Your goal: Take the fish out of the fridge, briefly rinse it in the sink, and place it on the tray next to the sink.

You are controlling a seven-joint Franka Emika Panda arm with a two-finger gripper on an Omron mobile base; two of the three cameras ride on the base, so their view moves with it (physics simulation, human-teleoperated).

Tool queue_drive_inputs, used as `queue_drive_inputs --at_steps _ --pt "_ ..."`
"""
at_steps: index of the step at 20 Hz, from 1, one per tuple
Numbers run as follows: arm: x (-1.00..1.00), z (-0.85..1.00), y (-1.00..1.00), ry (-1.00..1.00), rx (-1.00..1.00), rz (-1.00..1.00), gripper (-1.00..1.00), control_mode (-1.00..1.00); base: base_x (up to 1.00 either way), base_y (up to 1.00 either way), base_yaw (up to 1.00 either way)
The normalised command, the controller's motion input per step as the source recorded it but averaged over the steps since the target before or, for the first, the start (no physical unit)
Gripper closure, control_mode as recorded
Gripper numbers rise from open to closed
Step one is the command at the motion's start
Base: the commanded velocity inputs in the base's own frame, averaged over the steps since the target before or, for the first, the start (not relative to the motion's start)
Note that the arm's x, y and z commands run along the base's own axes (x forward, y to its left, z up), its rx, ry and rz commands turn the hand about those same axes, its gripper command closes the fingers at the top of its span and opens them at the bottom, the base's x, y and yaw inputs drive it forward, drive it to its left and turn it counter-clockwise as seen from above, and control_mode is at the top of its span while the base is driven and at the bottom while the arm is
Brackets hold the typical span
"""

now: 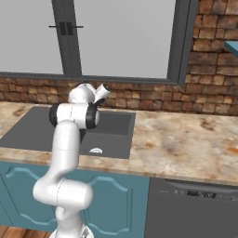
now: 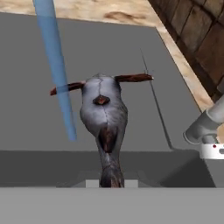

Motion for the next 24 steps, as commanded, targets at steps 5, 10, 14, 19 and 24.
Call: queue_drive_inputs --at_steps 5,10,14,19,24 --pt "-0.10 -0.01 0.01 0.00 0.00 -0.03 1.00 -1.00 0.00 0.00 0.00" --pt "-0.75 0.00 0.00 0.00 0.00 0.03 1.00 -1.00 0.00 0.00 0.00" --pt "-0.16 -0.02 0.07 0.06 -0.01 0.06 1.00 -1.00 0.00 0.00 0.00" --pt "0.15 -0.07 0.00 0.00 -0.01 0.00 1.00 -1.00 0.00 0.00 0.00" --pt "0.19 -0.07 0.00 0.00 -0.01 0.00 1.00 -1.00 0.00 0.00 0.00"
